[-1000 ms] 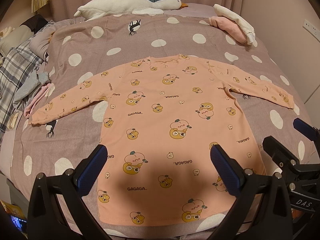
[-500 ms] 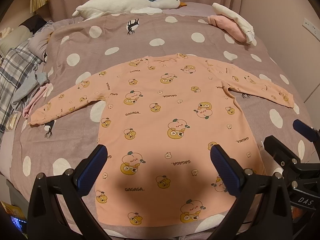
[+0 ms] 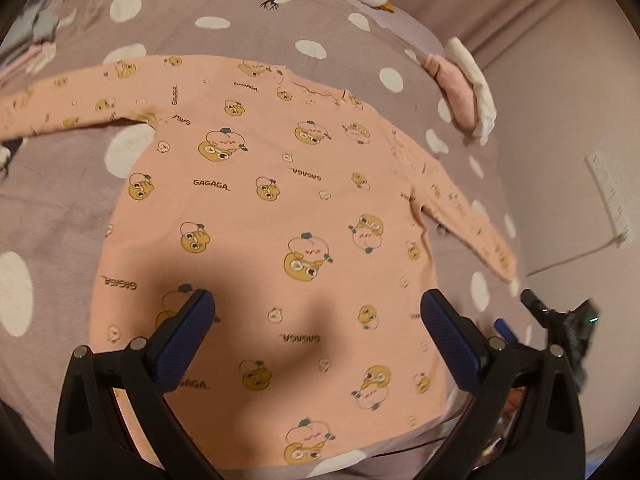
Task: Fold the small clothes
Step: 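Grasp the peach shirt's sleeve cuff with the right gripper and lift it, then fold the held sleeve across the shirt body with the right gripper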
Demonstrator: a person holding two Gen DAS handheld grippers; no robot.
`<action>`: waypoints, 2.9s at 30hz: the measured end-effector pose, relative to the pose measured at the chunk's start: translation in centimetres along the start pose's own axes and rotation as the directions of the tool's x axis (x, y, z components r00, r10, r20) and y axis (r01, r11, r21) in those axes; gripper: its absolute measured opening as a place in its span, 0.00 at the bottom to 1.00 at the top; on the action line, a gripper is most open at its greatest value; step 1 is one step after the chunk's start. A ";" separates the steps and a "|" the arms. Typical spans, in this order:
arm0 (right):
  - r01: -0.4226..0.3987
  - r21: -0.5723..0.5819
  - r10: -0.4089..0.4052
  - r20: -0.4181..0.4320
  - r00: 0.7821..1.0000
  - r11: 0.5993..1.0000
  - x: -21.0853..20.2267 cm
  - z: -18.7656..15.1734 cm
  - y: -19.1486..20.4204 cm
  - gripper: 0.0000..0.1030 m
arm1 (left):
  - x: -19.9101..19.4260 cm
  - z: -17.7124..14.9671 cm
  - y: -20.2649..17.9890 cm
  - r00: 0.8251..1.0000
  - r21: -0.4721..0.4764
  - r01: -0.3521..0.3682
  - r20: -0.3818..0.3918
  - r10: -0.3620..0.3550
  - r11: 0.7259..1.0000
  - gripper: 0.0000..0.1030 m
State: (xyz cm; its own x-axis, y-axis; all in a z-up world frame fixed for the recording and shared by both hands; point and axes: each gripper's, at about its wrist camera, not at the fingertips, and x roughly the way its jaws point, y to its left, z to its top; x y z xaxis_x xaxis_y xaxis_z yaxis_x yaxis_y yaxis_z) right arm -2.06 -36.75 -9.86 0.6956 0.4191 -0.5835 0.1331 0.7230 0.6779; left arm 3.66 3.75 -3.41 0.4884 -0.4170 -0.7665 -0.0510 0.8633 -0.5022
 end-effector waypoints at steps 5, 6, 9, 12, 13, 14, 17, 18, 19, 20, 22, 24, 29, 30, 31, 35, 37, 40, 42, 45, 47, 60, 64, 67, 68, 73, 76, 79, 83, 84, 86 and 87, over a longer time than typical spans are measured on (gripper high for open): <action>0.092 0.159 -0.105 0.079 0.991 0.983 -0.8 3.9 -5.9 0.99 | -0.2 1.1 0.1 0.999 0.000 0.019 0.040 -0.019 1.000 1.00; 0.113 0.178 -0.130 0.087 0.988 0.978 -0.7 4.6 -6.6 0.99 | -0.2 1.3 0.2 0.999 0.000 0.021 0.048 -0.021 1.000 1.00; 0.110 0.232 -0.141 0.121 0.983 0.967 -0.4 6.5 -8.5 0.99 | -0.1 2.0 0.3 0.998 -0.005 0.006 0.066 -0.005 1.000 1.00; 0.047 0.286 -0.098 0.167 0.981 0.957 -0.2 7.9 -9.4 0.99 | 0.3 2.5 0.5 0.998 -0.018 0.006 0.056 -0.005 1.000 1.00; 0.041 0.295 -0.098 0.181 0.979 0.955 -0.1 8.2 -9.6 0.99 | 0.5 2.7 0.6 0.999 -0.031 0.013 0.051 -0.011 0.999 1.00; 0.036 0.302 -0.098 0.194 0.976 0.953 0.0 8.6 -9.7 0.99 | 0.6 2.8 0.7 0.999 -0.039 0.016 0.049 -0.014 0.999 1.00; 0.023 0.314 -0.099 0.228 0.969 0.949 0.3 9.6 -10.4 0.98 | 0.9 3.0 0.8 0.999 -0.043 -0.002 0.050 0.004 0.999 1.00; 0.023 0.318 -0.104 0.240 0.965 0.948 0.5 10.0 -10.6 0.95 | 0.9 3.1 0.8 0.999 -0.046 -0.006 0.051 0.008 0.999 1.00; 0.023 0.324 -0.108 0.248 0.963 0.946 0.6 10.3 -11.2 0.90 | 1.0 3.1 0.9 0.999 -0.050 -0.009 0.051 0.011 0.999 1.00; 0.025 0.334 -0.116 0.254 0.960 0.942 0.8 10.6 -11.4 0.83 | 1.1 3.1 1.0 0.999 -0.056 -0.010 0.050 0.013 0.998 1.00; 0.011 0.361 -0.115 0.267 0.957 0.932 1.0 11.2 -12.4 0.72 | 1.1 3.3 1.2 0.998 -0.064 -0.018 0.051 0.021 0.998 1.00; 0.002 0.385 -0.114 0.271 0.956 0.923 1.3 11.7 -13.1 0.54 | 1.1 3.4 1.4 0.998 -0.069 -0.027 0.053 0.031 0.997 1.00; 0.020 0.434 -0.147 0.261 0.954 0.901 2.0 12.3 -14.7 0.09 | 0.9 3.6 2.2 0.997 -0.090 -0.037 0.059 0.042 0.995 1.00; 0.020 0.436 -0.148 0.261 0.954 0.900 2.0 12.3 -14.5 0.09 | 0.8 3.6 2.3 0.997 -0.090 -0.042 0.061 0.048 0.995 1.00; 0.020 0.427 -0.145 0.263 0.954 0.904 1.9 12.4 -14.1 0.08 | 0.7 3.6 2.4 0.996 -0.089 -0.051 0.063 0.056 0.995 1.00; 0.069 0.296 -0.154 0.275 0.949 0.953 1.1 13.2 -10.2 0.07 | 0.2 3.6 3.2 0.995 -0.101 -0.063 0.069 0.070 0.993 1.00; 0.082 0.215 -0.142 0.283 0.949 0.973 0.5 13.7 -7.6 0.07 | -0.2 3.5 3.7 0.994 -0.107 -0.061 0.078 0.070 0.992 1.00; 0.091 0.100 -0.116 0.286 0.951 0.991 0.0 14.8 -2.8 0.07 | -0.9 3.2 4.4 0.994 -0.116 -0.061 0.087 0.072 0.991 1.00; 0.084 0.021 -0.087 0.286 0.954 0.996 -0.3 15.4 1.0 0.07 | -1.5 3.0 5.2 0.993 -0.127 -0.060 0.095 0.072 0.990 1.00; 0.080 -0.086 -0.055 0.269 0.962 0.993 0.3 16.1 6.6 0.07 | -2.5 2.7 6.4 0.991 -0.147 -0.063 0.110 0.079 0.987 1.00; 0.088 -0.152 -0.046 0.261 0.964 0.985 1.3 16.4 10.2 0.07 | -3.4 2.4 7.2 0.989 -0.156 -0.070 0.122 0.089 0.985 1.00; 0.150 -0.645 -0.070 0.148 0.986 0.749 12.0 6.3 29.0 0.07 | -6.8 1.5 12.3 0.974 -0.217 -0.109 0.171 0.147 0.970 1.00; 0.176 -0.760 -0.138 0.114 0.984 0.626 16.9 1.1 30.9 0.07 | -7.0 1.5 13.5 0.973 -0.241 -0.116 0.169 0.159 0.964 1.00; 0.212 -0.859 -0.224 0.117 0.967 0.466 21.6 -4.0 31.5 0.07 | -7.2 1.5 14.4 0.971 -0.259 -0.122 0.168 0.169 0.958 1.00; 0.215 -0.876 -0.242 0.118 0.963 0.432 22.3 -5.1 31.7 0.07 | -7.3 1.5 14.7 0.971 -0.264 -0.123 0.169 0.171 0.957 1.00; 0.203 -0.935 -0.326 0.102 0.940 0.292 25.5 -9.7 30.9 0.11 | -7.4 1.7 15.7 0.968 -0.286 -0.134 0.166 0.187 0.949 1.00; 0.144 -0.935 -0.320 0.034 0.947 0.325 25.3 -9.9 30.7 0.36 | -7.3 1.8 16.2 0.968 -0.296 -0.134 0.165 0.188 0.946 1.00; 0.017 -0.904 -0.227 -0.089 0.970 0.427 23.5 -8.6 30.8 0.50 | -7.4 1.9 16.9 0.969 -0.312 -0.128 0.165 0.186 0.941 1.00; -0.160 -0.748 -0.036 -0.239 0.970 0.645 21.1 -4.3 29.8 0.57 | -7.8 2.0 18.4 0.964 -0.353 -0.119 0.181 0.193 0.928 1.00; -0.178 -0.684 0.001 -0.252 0.968 0.707 20.9 -2.7 29.1 0.57 | -8.0 2.0 18.8 0.963 -0.362 -0.114 0.187 0.192 0.925 1.00; -0.172 -0.630 0.011 -0.252 0.968 0.757 21.1 -2.0 28.3 0.57 | -8.3 2.1 19.6 0.960 -0.385 -0.102 0.202 0.192 0.917 1.00; -0.138 -0.624 -0.018 -0.236 0.972 0.770 21.6 -1.6 27.9 0.57 | -8.4 2.2 20.0 0.959 -0.395 -0.100 0.207 0.194 0.913 1.00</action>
State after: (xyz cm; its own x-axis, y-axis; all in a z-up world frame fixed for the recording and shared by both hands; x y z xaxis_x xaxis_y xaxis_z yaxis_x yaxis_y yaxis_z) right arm 15.53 -6.64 -4.21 0.5068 0.5240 -0.6845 -0.4334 0.8413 0.3231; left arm 0.43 25.08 -6.16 0.6388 -0.1736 -0.7495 -0.4390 0.7178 -0.5404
